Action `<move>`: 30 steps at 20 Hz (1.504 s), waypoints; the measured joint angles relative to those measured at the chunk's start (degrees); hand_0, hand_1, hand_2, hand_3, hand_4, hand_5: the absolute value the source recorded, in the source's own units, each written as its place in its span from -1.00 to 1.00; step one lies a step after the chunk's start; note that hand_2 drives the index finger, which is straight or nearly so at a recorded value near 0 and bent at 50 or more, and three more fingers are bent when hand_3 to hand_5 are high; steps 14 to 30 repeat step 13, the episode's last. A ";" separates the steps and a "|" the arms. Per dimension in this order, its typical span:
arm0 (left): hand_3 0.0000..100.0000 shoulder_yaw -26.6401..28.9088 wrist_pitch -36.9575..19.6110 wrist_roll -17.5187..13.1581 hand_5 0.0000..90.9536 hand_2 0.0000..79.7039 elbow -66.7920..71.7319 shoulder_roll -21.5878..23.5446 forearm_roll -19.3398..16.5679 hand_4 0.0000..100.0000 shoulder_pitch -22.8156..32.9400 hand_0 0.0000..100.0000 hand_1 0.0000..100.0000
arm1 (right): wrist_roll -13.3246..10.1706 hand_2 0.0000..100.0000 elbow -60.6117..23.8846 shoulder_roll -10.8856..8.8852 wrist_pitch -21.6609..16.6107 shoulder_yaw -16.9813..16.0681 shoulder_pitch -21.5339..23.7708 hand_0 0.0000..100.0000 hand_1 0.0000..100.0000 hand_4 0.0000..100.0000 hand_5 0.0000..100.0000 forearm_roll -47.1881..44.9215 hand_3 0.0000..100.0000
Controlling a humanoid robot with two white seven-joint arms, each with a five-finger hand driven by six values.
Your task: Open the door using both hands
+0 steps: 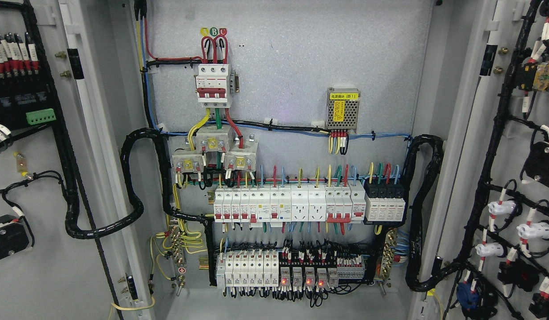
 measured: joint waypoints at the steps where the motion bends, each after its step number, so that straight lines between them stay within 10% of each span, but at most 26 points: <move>1: -0.95 -0.49 -0.04 0.01 -1.00 -0.93 -0.08 -0.26 -0.11 -0.93 0.11 -0.41 -1.00 | -0.18 -1.00 0.15 0.32 0.01 0.53 -0.24 -0.56 -1.00 -1.00 -1.00 0.23 -1.00; 30: -0.95 -3.91 0.04 0.05 -1.00 -0.93 -0.54 -2.25 -0.70 -0.93 0.90 -0.41 -1.00 | -1.04 -1.00 1.50 2.80 -0.70 3.78 -1.95 -0.56 -1.00 -1.00 -1.00 1.77 -1.00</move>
